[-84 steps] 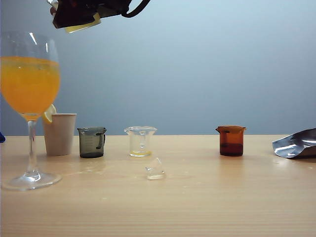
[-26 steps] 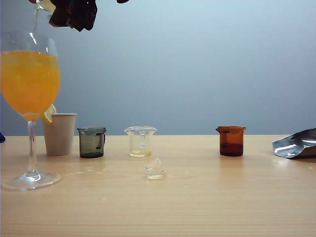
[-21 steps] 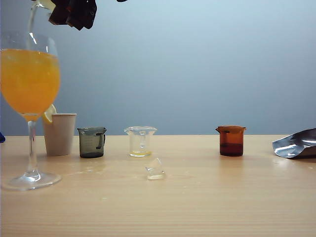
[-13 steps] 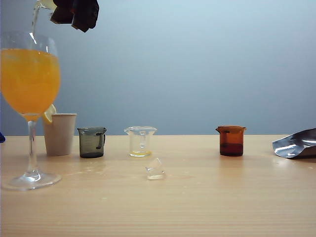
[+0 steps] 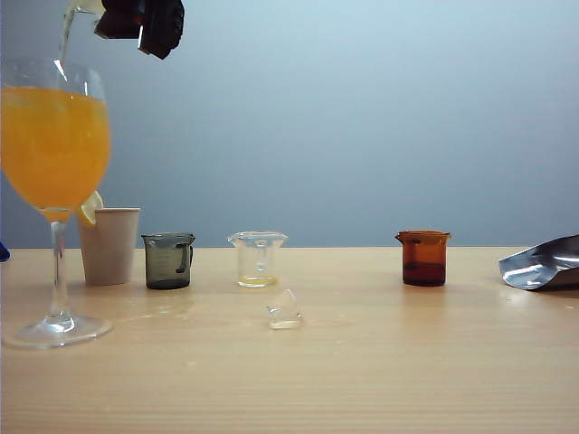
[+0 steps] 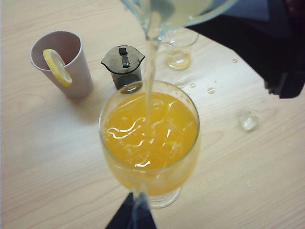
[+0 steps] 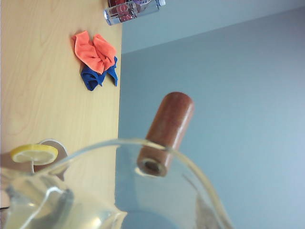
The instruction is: Pick up the third measuring cup from the left, pour the pineapple juice inside into the goblet, and finally put the measuring cup back in its original place.
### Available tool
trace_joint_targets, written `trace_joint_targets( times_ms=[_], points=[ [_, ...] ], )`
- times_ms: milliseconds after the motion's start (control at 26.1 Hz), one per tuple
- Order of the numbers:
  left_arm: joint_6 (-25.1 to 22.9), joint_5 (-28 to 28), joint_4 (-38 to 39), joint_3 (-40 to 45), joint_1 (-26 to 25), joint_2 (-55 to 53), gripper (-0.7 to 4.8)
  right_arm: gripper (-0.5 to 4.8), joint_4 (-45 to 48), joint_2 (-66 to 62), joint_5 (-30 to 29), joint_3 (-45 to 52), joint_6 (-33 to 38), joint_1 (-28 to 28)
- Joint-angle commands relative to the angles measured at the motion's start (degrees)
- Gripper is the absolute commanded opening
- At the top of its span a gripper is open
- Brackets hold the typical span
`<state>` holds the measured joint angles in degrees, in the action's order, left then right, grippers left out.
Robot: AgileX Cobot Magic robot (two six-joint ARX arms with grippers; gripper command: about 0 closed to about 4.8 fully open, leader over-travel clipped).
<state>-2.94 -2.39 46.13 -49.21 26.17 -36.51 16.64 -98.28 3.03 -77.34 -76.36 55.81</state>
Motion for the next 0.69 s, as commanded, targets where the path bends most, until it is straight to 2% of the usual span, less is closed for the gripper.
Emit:
trace_joint_targets(
  times_ms=[38, 153, 460, 690],
  points=[
    [-0.04, 0.02, -0.31, -0.04, 0.04, 0.24, -0.05, 1.07, 1.84, 0.39, 0.07, -0.42, -4.94, 0.15],
    [-0.04, 0.02, -0.31, -0.04, 0.04, 0.52, -0.05, 1.07, 2.10, 0.39, 0.09, -0.42, -7.37, 0.24],
    [-0.04, 0.02, 0.09, -0.04, 0.04, 1.66, -0.05, 1.07, 3.37, 0.39, 0.04, -0.42, -8.20, 0.28],
    [-0.04, 0.02, 0.09, -0.04, 0.04, 1.64, -0.05, 1.08, 3.85, 0.39, 0.00, -0.42, -14.21, 0.26]
  ],
)
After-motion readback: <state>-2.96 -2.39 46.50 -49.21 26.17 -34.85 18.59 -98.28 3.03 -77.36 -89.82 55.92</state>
